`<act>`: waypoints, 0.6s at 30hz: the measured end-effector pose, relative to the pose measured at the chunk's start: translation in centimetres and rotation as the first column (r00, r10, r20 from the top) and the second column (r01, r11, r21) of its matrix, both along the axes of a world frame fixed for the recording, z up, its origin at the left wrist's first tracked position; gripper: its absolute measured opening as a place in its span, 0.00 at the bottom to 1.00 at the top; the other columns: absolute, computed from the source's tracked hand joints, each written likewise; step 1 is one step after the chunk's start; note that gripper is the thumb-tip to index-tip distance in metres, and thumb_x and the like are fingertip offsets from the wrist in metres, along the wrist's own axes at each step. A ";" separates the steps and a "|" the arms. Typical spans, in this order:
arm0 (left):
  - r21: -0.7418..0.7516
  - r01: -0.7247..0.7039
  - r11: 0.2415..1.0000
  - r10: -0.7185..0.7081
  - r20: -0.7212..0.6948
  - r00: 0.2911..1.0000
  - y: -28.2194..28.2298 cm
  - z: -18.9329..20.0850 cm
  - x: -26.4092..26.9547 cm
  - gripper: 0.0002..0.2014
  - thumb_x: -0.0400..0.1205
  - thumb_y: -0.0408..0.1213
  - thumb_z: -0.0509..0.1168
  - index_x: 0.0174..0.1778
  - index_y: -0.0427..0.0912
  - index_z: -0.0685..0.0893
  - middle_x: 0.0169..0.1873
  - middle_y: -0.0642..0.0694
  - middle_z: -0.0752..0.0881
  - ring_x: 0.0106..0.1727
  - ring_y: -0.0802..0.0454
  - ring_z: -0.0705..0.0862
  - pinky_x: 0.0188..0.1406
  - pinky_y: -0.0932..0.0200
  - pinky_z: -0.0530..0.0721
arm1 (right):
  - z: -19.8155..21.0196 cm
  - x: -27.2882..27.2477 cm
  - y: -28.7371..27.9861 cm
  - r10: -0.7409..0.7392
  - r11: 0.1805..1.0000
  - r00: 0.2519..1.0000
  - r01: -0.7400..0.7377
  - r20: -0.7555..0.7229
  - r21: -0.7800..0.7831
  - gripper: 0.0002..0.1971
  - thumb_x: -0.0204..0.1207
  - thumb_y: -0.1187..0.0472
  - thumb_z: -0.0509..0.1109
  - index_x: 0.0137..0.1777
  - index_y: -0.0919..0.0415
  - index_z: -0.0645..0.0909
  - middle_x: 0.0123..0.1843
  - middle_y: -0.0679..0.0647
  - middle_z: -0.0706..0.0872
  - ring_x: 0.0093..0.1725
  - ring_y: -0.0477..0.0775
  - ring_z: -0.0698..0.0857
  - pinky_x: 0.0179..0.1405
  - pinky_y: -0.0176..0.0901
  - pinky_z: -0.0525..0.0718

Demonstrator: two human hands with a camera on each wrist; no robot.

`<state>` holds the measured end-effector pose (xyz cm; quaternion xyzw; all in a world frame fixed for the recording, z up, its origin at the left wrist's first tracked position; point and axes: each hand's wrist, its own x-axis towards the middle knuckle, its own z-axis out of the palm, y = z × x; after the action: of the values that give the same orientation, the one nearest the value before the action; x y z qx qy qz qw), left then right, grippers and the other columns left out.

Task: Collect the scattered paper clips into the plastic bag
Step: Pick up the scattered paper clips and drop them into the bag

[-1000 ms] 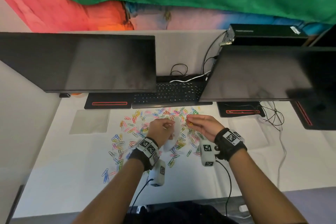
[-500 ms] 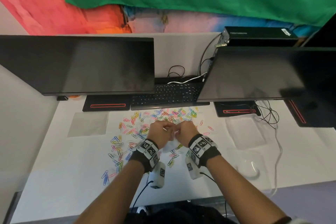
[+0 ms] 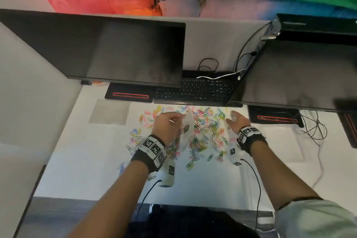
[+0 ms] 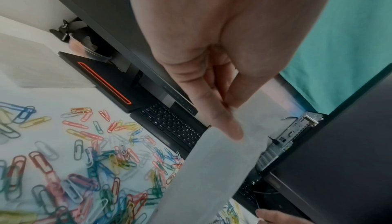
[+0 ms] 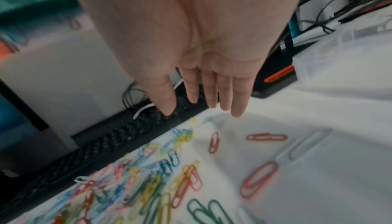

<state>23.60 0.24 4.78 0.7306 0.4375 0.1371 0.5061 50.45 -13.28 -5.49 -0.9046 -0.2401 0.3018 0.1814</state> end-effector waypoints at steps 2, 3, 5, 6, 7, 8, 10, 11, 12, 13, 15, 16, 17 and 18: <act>-0.015 -0.028 1.000 0.028 -0.008 1.000 0.3 -0.3 -0.4 0.10 0.84 0.30 0.65 0.52 0.44 0.92 0.32 0.51 0.89 0.29 0.50 0.90 0.40 0.48 0.93 | -1.2 0.1 1.3 0.060 0.998 0.997 -0.060 0.038 -0.011 0.31 0.82 0.50 0.64 0.82 0.60 0.61 0.82 0.59 0.67 0.79 0.62 0.69 0.77 0.51 0.67; -0.015 -0.036 0.999 0.036 -0.018 0.999 0.4 -0.5 -0.5 0.10 0.84 0.30 0.65 0.52 0.44 0.92 0.32 0.51 0.89 0.29 0.49 0.90 0.39 0.48 0.93 | -1.7 0.0 2.1 0.083 0.996 0.994 -0.084 0.070 0.001 0.31 0.82 0.51 0.64 0.82 0.61 0.61 0.81 0.60 0.67 0.79 0.63 0.69 0.77 0.51 0.67; -0.013 -0.043 0.999 0.042 -0.040 0.998 0.4 -0.6 -0.6 0.10 0.84 0.29 0.65 0.52 0.44 0.92 0.33 0.49 0.88 0.30 0.48 0.90 0.38 0.50 0.93 | -2.4 -0.5 3.6 0.097 0.995 0.990 -0.099 0.107 0.017 0.30 0.82 0.52 0.64 0.81 0.62 0.63 0.80 0.63 0.68 0.78 0.64 0.69 0.77 0.53 0.69; -0.013 -0.037 0.999 0.036 -0.048 0.998 0.4 -0.5 -0.6 0.10 0.84 0.28 0.65 0.53 0.43 0.92 0.34 0.48 0.87 0.31 0.47 0.90 0.37 0.52 0.93 | -2.8 -0.9 4.2 0.118 0.993 0.985 -0.119 0.128 0.003 0.30 0.82 0.52 0.63 0.81 0.61 0.62 0.80 0.64 0.67 0.78 0.64 0.68 0.77 0.54 0.69; -0.014 -0.029 0.999 0.029 -0.049 0.998 0.3 -0.5 -0.6 0.10 0.84 0.27 0.65 0.53 0.41 0.91 0.34 0.48 0.87 0.31 0.48 0.90 0.35 0.57 0.92 | -3.1 -1.3 4.6 0.163 0.987 0.974 -0.162 0.160 -0.020 0.29 0.82 0.52 0.61 0.81 0.61 0.62 0.80 0.64 0.66 0.77 0.65 0.68 0.77 0.56 0.70; -0.024 -0.025 0.999 0.024 -0.045 0.999 0.3 -0.5 -0.5 0.10 0.84 0.26 0.66 0.53 0.39 0.91 0.34 0.47 0.86 0.30 0.50 0.89 0.31 0.62 0.90 | -3.5 -1.7 4.8 0.230 0.973 0.952 -0.226 0.201 -0.042 0.29 0.82 0.52 0.60 0.80 0.62 0.61 0.79 0.65 0.66 0.76 0.66 0.68 0.76 0.57 0.71; -0.062 -0.017 0.998 0.015 -0.034 0.999 0.1 -0.7 -0.4 0.10 0.83 0.24 0.67 0.54 0.38 0.91 0.35 0.46 0.85 0.30 0.51 0.87 0.30 0.66 0.89 | -3.7 -2.7 4.8 0.386 0.922 0.882 -0.373 0.268 -0.101 0.28 0.83 0.53 0.58 0.80 0.63 0.61 0.77 0.64 0.66 0.73 0.66 0.69 0.73 0.58 0.72; -0.078 -0.016 0.997 0.013 -0.032 0.999 0.0 -0.9 -0.3 0.10 0.82 0.24 0.67 0.55 0.38 0.90 0.36 0.46 0.85 0.32 0.49 0.87 0.30 0.65 0.89 | -3.6 -3.2 4.7 0.440 0.898 0.852 -0.421 0.283 -0.127 0.27 0.83 0.53 0.57 0.79 0.63 0.62 0.77 0.63 0.66 0.72 0.66 0.69 0.72 0.57 0.73; -0.088 -0.014 0.996 0.012 -0.032 0.999 -0.1 -1.1 -0.1 0.10 0.83 0.25 0.67 0.55 0.38 0.91 0.38 0.46 0.85 0.32 0.47 0.87 0.31 0.63 0.90 | -3.5 -3.5 4.5 0.473 0.881 0.830 -0.452 0.295 -0.142 0.26 0.83 0.53 0.57 0.78 0.64 0.63 0.77 0.63 0.66 0.72 0.65 0.69 0.71 0.57 0.74; -0.090 -0.012 0.996 0.010 -0.028 1.000 -0.2 -1.3 0.0 0.10 0.83 0.27 0.67 0.55 0.39 0.91 0.39 0.46 0.86 0.32 0.46 0.87 0.32 0.61 0.90 | -3.3 -4.1 4.2 0.491 0.871 0.817 -0.468 0.302 -0.149 0.25 0.83 0.54 0.57 0.78 0.64 0.63 0.77 0.62 0.65 0.72 0.64 0.68 0.71 0.57 0.74; -0.090 -0.003 0.996 0.001 -0.022 1.000 -0.5 -1.6 0.3 0.09 0.83 0.29 0.67 0.55 0.41 0.91 0.41 0.43 0.88 0.34 0.43 0.89 0.36 0.53 0.93 | -3.2 -4.9 3.5 0.512 0.858 0.797 -0.491 0.319 -0.151 0.25 0.81 0.57 0.60 0.76 0.64 0.64 0.76 0.60 0.66 0.71 0.62 0.69 0.68 0.55 0.78; -0.092 -0.002 0.996 0.000 -0.021 1.000 -0.6 -1.7 0.5 0.09 0.84 0.30 0.68 0.55 0.41 0.91 0.42 0.42 0.89 0.35 0.40 0.91 0.39 0.49 0.93 | -3.3 -5.3 3.2 0.530 0.847 0.782 -0.508 0.327 -0.158 0.25 0.80 0.60 0.61 0.76 0.64 0.64 0.75 0.60 0.67 0.70 0.62 0.70 0.65 0.54 0.80; -0.095 -0.004 0.995 0.003 -0.015 1.000 -0.7 -1.9 0.6 0.09 0.84 0.30 0.68 0.54 0.41 0.91 0.43 0.40 0.89 0.37 0.38 0.91 0.40 0.47 0.93 | -3.2 -5.6 2.9 0.552 0.832 0.764 -0.528 0.335 -0.168 0.26 0.78 0.62 0.64 0.76 0.63 0.65 0.74 0.59 0.68 0.68 0.62 0.72 0.63 0.53 0.82; -0.095 -0.008 0.995 0.006 -0.016 1.000 -0.9 -1.9 0.8 0.09 0.84 0.30 0.68 0.54 0.41 0.92 0.43 0.40 0.90 0.38 0.38 0.92 0.40 0.46 0.93 | -3.2 -5.9 2.7 0.574 0.817 0.747 -0.548 0.335 -0.179 0.27 0.75 0.65 0.68 0.75 0.62 0.67 0.72 0.59 0.70 0.66 0.61 0.73 0.60 0.53 0.83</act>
<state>24.36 -0.64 2.89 0.7053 0.4500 0.1120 0.5362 44.58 -10.62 -8.64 -0.8366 -0.5200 0.1725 0.0020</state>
